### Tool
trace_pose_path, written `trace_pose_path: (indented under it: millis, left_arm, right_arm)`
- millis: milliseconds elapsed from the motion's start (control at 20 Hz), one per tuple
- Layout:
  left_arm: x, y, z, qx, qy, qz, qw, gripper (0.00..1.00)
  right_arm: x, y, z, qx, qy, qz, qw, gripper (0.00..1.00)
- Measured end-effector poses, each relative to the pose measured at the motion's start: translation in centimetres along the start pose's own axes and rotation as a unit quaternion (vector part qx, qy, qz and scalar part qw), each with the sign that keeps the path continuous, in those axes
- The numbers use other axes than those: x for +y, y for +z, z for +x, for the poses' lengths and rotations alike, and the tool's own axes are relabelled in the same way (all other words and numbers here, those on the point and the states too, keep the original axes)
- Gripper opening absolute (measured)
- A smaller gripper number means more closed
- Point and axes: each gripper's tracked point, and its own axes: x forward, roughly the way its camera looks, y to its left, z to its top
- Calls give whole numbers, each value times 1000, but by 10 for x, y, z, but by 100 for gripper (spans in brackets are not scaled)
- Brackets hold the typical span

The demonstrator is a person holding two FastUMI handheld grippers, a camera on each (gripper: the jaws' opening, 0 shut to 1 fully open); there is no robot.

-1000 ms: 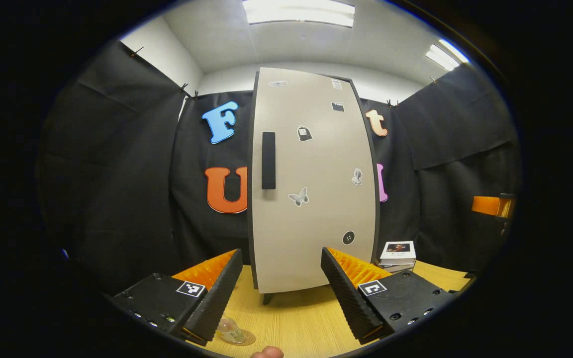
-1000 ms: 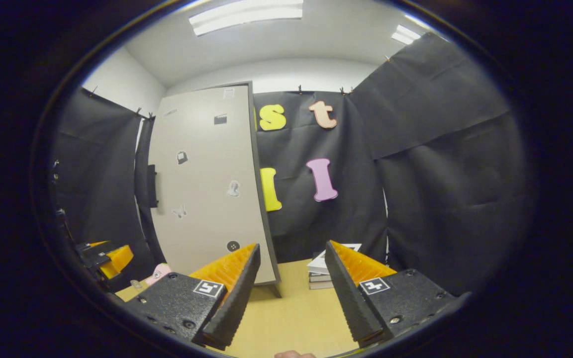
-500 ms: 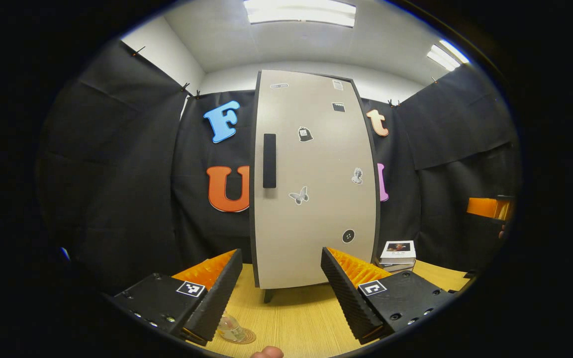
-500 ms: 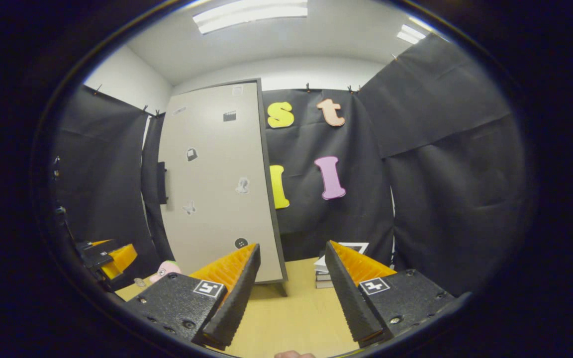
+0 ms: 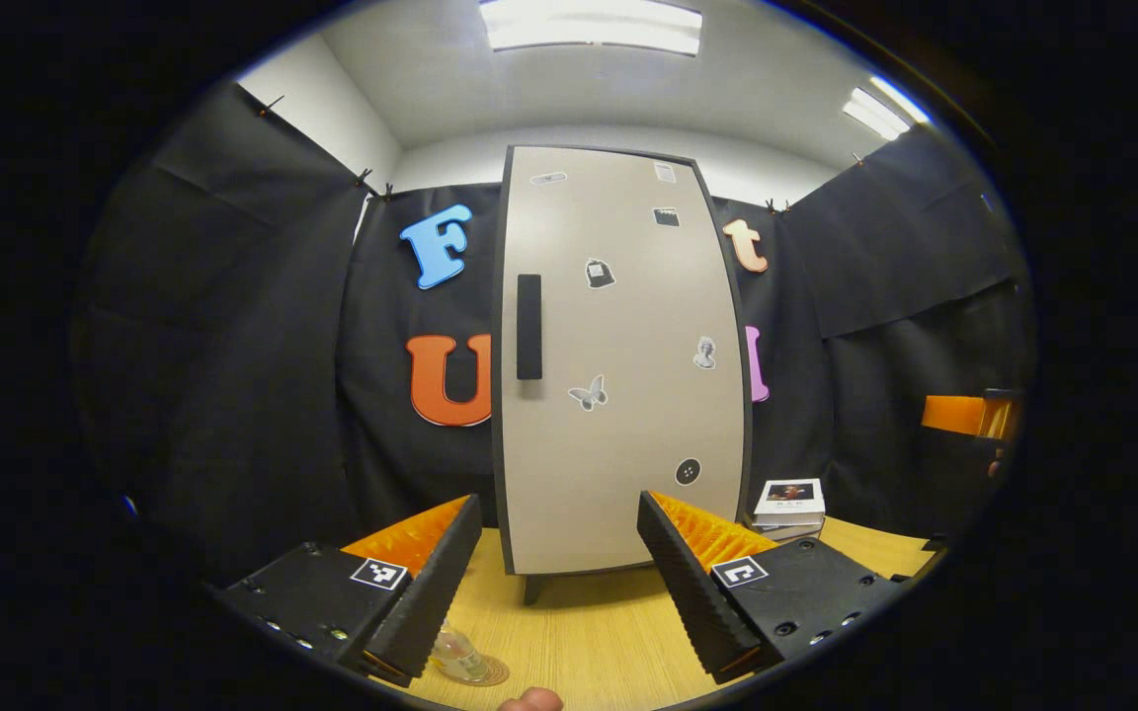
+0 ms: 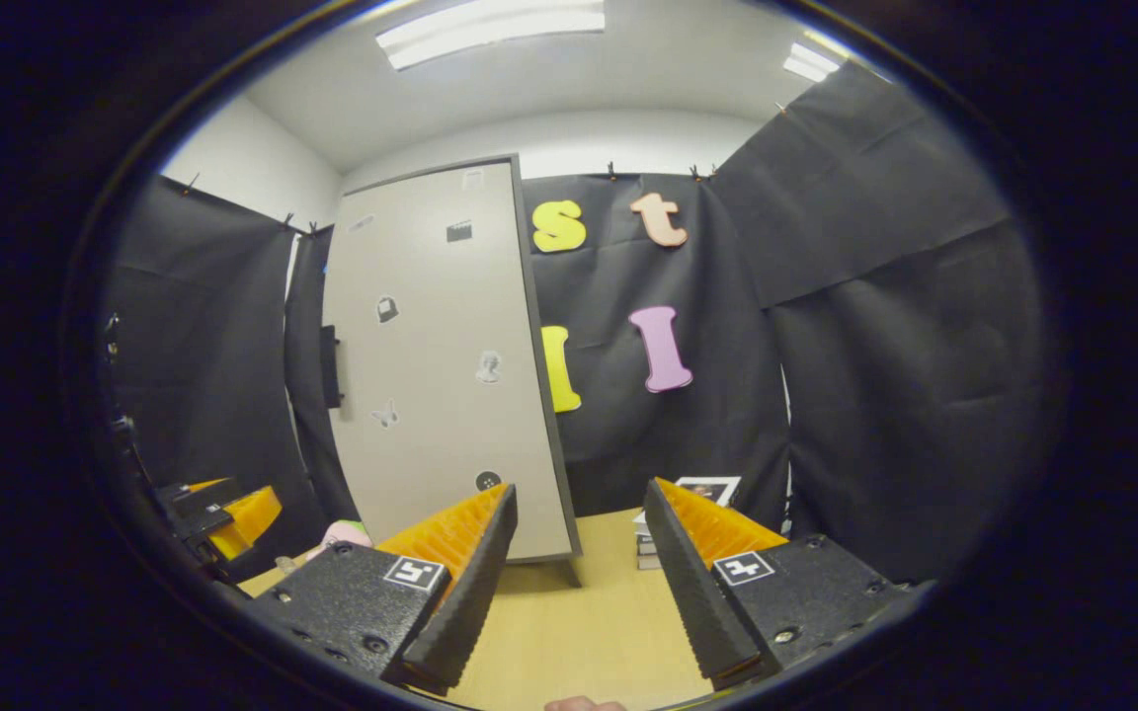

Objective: Open the cabinet door with the right hand, grasp the bottle in the cabinet with the left hand and place it on the coaster, then close the cabinet door with the right hand.

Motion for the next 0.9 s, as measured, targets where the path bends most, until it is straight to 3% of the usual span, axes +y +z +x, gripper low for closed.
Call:
trace_pose_path:
  millis: [900]
  left_arm:
    - [-7,-3,3,2,-6,2,1000,96]
  right_arm:
    - [5,-13,8,11,12,-10,1000,85]
